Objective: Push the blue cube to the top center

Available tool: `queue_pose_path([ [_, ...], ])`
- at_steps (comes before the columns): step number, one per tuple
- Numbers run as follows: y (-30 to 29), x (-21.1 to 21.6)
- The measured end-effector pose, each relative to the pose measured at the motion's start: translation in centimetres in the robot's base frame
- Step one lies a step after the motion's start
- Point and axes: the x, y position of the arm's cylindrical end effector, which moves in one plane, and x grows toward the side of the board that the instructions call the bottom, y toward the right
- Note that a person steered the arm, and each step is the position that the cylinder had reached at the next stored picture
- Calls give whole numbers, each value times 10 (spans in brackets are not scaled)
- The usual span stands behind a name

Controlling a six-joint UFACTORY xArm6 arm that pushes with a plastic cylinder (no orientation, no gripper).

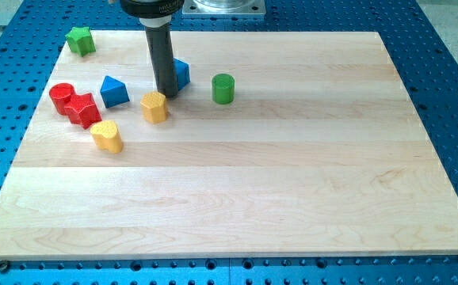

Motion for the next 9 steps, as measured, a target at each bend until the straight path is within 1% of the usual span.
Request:
queue_pose_path([
  [1,-4,-7],
  [2,-24,-12],
  [3,-24,-27],
  [4,18,-47],
  [5,34,-50],
  [6,13,-15],
  [7,28,-10],
  [8,79,-33],
  [9,108,-63],
])
